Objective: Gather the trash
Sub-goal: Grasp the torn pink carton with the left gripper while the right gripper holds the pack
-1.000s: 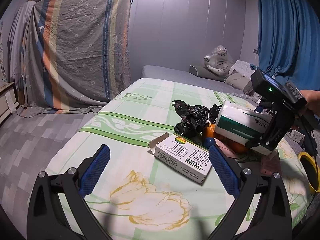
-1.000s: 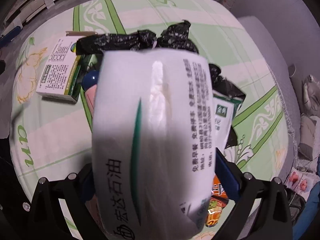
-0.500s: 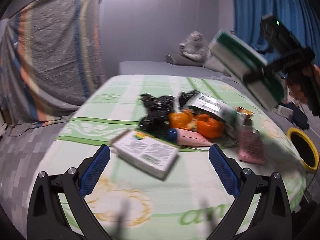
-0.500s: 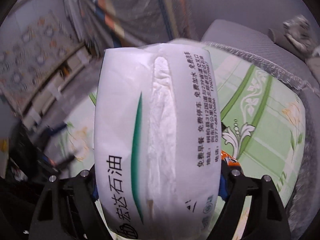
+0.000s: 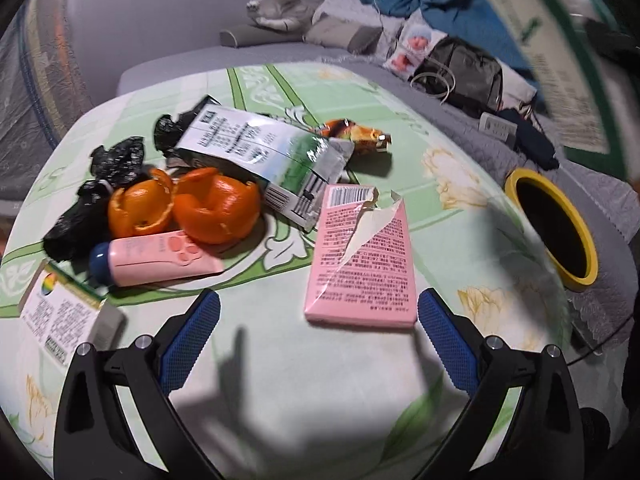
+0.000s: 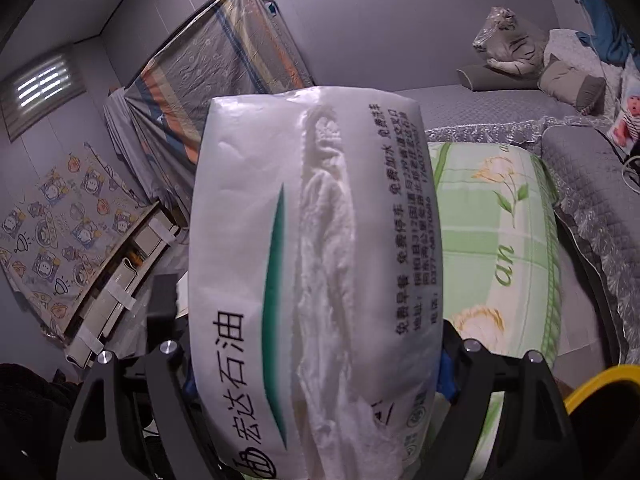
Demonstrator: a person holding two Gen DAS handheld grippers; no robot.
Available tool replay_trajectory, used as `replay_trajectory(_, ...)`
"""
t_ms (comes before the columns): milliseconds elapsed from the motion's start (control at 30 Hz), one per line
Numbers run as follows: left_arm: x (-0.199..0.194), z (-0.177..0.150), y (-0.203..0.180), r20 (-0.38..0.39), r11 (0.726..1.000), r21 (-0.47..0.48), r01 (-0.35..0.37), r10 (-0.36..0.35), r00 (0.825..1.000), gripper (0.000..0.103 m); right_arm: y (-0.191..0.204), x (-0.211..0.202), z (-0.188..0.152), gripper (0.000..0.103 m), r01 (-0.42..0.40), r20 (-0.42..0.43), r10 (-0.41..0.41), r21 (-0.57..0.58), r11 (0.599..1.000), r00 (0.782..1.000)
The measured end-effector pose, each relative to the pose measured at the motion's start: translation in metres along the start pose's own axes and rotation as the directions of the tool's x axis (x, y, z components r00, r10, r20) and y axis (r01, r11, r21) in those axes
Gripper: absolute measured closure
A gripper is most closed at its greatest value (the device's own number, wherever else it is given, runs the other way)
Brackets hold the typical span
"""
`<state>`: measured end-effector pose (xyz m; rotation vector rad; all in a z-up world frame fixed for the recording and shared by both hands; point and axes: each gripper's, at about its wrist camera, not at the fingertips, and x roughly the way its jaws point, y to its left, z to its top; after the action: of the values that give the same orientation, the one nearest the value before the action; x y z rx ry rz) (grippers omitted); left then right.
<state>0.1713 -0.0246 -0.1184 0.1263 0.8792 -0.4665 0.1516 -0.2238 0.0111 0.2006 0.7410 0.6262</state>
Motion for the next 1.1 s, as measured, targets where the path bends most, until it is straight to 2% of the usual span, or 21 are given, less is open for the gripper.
replay_trajectory(133,0.021,0.011,-0.005,-0.054,1.0,-0.011,0.012,-0.013,0.998,0.008,-0.009,-0.015,-0.017,0.023,-0.022,0.023,0.022,0.031,0.999,0.999)
replay_trajectory(267,0.042,0.021,-0.009,-0.094,1.0,-0.008,-0.015,0.014,0.995,0.008,-0.018,-0.024,-0.027,0.023,-0.028,0.038,0.026,0.054,0.998,0.999)
replay_trajectory(567,0.061,0.027,-0.015,-0.124,0.999,0.012,-0.041,0.042,0.991,0.009,-0.024,-0.028,-0.04,0.023,-0.053,0.054,0.048,0.089,0.995,0.997)
replay_trajectory(633,0.061,0.028,-0.012,-0.123,0.999,0.0,-0.036,0.036,0.992,0.026,-0.028,-0.029,-0.042,0.023,-0.063,0.058,0.057,0.107,0.992,0.997)
replay_trajectory(667,0.061,0.028,-0.012,-0.122,0.999,-0.001,-0.034,0.034,0.992,0.029,-0.03,-0.029,-0.044,0.023,-0.065,0.058,0.058,0.116,0.991,0.997)
replay_trajectory(700,0.06,0.029,-0.011,-0.118,0.999,0.0,-0.034,0.034,0.992,0.039,-0.03,-0.03,-0.044,0.023,-0.064,0.06,0.057,0.12,0.991,0.997)
replay_trajectory(733,0.059,0.028,-0.011,-0.117,1.0,0.003,-0.031,0.031,0.993,0.043,-0.031,-0.031,-0.046,0.023,-0.064,0.061,0.056,0.125,0.99,0.997)
replay_trajectory(900,0.054,0.027,-0.005,-0.114,1.0,-0.01,-0.016,0.015,0.993,0.043,-0.031,-0.034,-0.051,0.023,-0.068,0.069,0.058,0.146,0.987,0.996)
replay_trajectory(1000,0.043,0.022,0.002,-0.098,0.998,-0.055,0.024,-0.03,0.995,0.044,-0.03,-0.037,-0.054,0.023,-0.061,0.072,0.05,0.156,0.986,0.996)
replay_trajectory(1067,0.028,0.017,0.007,-0.063,0.995,-0.083,0.057,-0.063,0.996,0.044,-0.028,-0.038,-0.056,0.023,-0.056,0.069,0.045,0.163,0.985,0.997)
replay_trajectory(1100,0.014,0.014,0.009,-0.023,0.995,-0.08,0.062,-0.064,0.998,0.044,-0.029,-0.038,-0.056,0.023,-0.056,0.066,0.045,0.165,0.985,0.997)
